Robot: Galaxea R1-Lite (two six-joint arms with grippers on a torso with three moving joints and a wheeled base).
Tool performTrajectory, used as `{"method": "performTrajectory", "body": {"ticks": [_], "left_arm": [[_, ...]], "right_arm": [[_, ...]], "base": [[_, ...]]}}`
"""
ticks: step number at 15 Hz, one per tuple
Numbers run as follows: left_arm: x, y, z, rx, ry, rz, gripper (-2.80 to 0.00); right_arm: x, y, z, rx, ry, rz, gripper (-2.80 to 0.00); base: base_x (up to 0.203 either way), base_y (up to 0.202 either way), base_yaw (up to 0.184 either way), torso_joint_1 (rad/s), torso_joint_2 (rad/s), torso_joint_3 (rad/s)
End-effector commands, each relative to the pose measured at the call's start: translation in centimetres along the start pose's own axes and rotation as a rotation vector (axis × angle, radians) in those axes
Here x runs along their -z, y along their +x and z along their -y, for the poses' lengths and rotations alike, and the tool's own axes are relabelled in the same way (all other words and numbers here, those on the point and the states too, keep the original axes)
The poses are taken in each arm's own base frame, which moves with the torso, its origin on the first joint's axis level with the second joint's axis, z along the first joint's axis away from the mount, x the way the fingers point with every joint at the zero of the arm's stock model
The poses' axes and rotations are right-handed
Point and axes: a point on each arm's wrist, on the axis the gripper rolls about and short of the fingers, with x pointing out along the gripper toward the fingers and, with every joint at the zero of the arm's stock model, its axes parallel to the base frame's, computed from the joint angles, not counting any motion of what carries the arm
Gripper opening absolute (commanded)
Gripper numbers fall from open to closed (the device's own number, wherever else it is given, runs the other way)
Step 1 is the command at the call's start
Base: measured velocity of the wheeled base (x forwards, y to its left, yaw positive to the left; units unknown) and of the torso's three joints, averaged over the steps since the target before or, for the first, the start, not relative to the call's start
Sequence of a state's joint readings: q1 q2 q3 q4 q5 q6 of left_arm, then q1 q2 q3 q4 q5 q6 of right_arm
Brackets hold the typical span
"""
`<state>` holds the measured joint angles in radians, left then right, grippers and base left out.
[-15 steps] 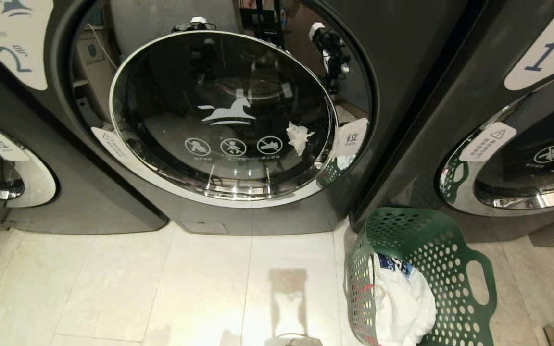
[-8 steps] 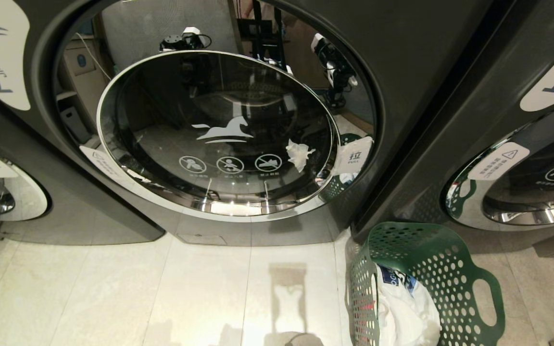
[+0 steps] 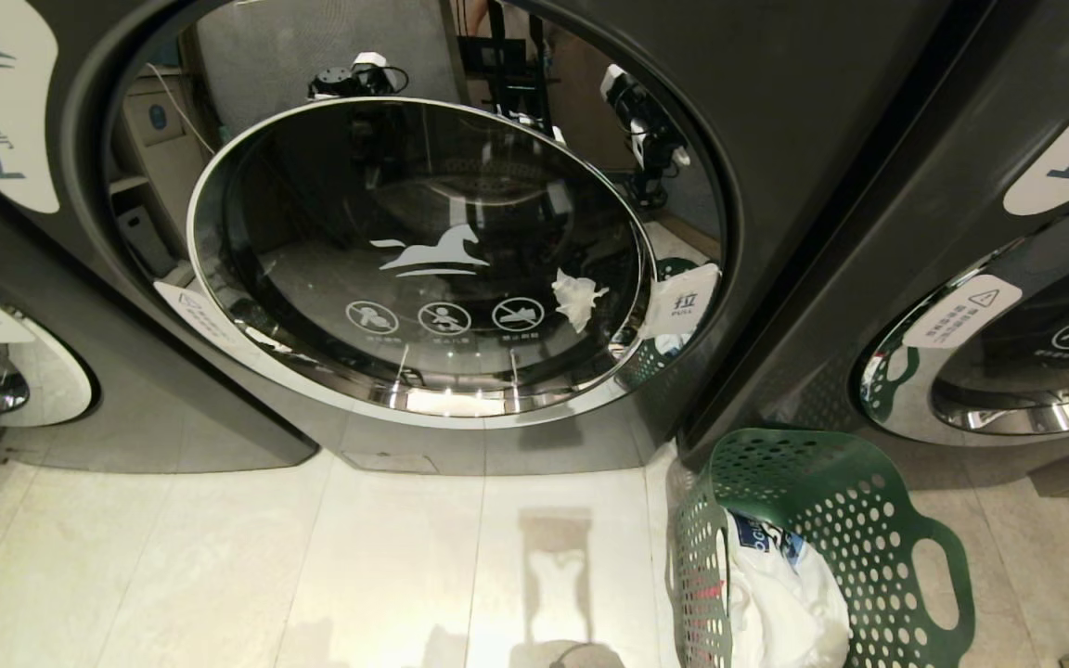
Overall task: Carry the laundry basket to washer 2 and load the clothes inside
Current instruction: Open the lid of the washing machine
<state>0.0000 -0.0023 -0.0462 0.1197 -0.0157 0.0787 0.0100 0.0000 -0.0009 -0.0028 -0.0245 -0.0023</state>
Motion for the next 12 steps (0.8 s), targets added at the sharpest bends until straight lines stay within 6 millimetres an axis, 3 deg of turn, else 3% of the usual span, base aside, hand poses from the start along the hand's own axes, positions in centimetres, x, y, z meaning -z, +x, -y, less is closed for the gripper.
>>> {"method": "performTrajectory", "body": {"ticks": [1, 12], "left_arm": [[0.0, 0.02, 0.0, -0.002, -0.011, -0.003, -2.8], [-0.04, 0.0, -0.04, -0.014, -0.059, -0.002, -2.8]], "right_arm": [[0.02, 0.02, 0.0, -0.001, -0.002, -0.002, -2.8], [0.02, 0.02, -0.02, -0.01, -0.042, -0.002, -2.8]], "base": [[0.0, 0.0, 0.0, 0.0, 0.0, 0.0], [0.0, 0.0, 0.0, 0.0, 0.0, 0.0]]}}
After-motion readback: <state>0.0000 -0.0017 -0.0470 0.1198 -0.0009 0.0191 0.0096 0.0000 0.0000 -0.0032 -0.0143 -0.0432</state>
